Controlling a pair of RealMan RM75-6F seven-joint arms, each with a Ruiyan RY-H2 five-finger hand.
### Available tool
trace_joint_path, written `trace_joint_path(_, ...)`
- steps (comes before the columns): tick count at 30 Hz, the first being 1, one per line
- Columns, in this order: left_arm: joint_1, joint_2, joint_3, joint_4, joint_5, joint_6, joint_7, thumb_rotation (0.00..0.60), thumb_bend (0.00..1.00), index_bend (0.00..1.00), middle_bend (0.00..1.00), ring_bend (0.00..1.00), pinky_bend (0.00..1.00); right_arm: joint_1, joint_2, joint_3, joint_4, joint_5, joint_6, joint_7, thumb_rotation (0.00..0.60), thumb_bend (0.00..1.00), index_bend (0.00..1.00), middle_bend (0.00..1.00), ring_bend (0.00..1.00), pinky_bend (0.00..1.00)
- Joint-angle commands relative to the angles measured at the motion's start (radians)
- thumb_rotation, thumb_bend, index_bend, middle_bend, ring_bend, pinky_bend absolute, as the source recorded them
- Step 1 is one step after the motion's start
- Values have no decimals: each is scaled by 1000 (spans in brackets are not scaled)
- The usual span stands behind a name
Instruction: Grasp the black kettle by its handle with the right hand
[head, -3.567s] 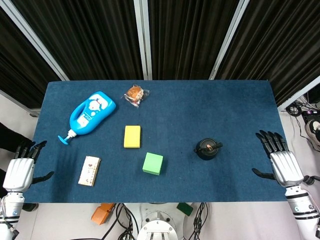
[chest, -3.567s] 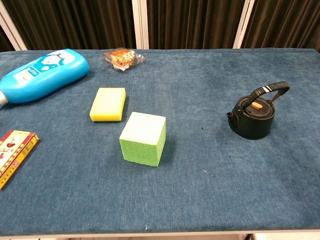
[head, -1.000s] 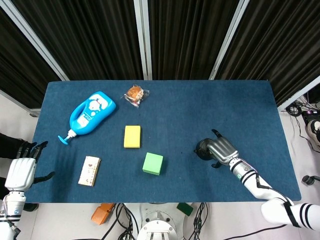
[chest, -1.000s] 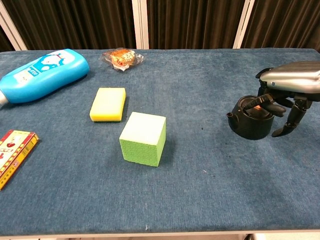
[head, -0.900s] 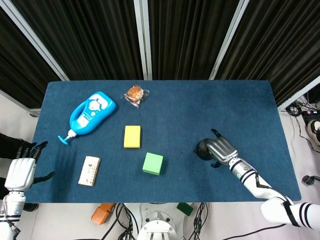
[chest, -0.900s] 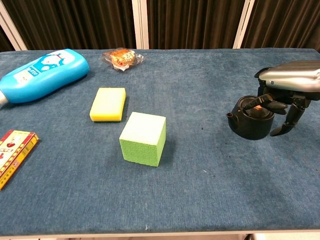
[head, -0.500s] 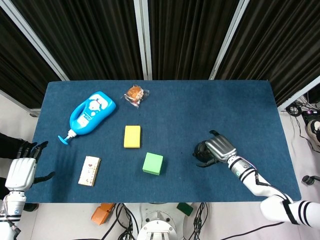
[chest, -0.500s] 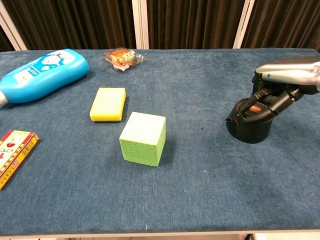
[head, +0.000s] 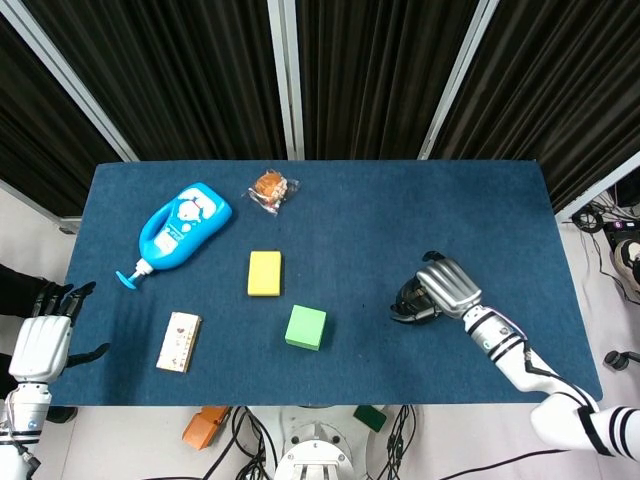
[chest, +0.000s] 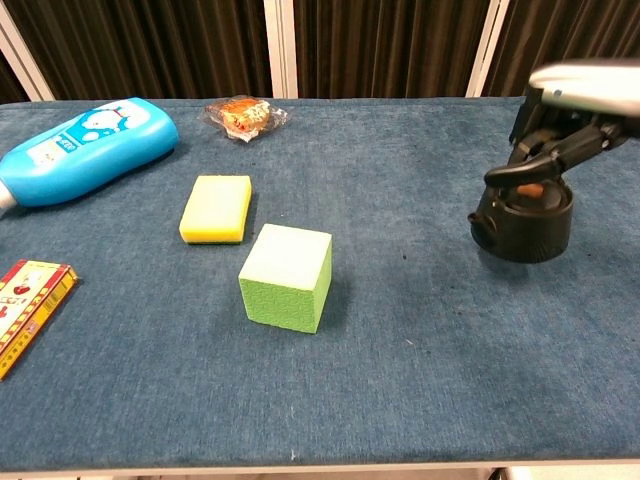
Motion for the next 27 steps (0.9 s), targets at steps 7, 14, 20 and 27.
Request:
trace_joint_path(7,-1,-2,-1,3,3,1,-2,600,17,134,221,126,0,-50,14,-22,-1,-70,82,33,351,478,1000,1000,1000,355)
trace_joint_path(14,-2,-3,-1,4,4,2,-2,600,17,134,221,126,0,-68,7,-27,10,-95,117,27,406,502,1000,1000,1000,396)
trace_joint_path(20,-2,-4,-1,4,6,3,-2,600,17,133,221,126,0,-74,-10,-27,17,-114,140,-29,457,501,1000,1000,1000,463)
trace_joint_path(27,-2,-9,0,8,5,1,-3,600,17,134,221,126,0,-64,-35,-23,11,-111,132,-154,475,501,1000,1000,1000,494)
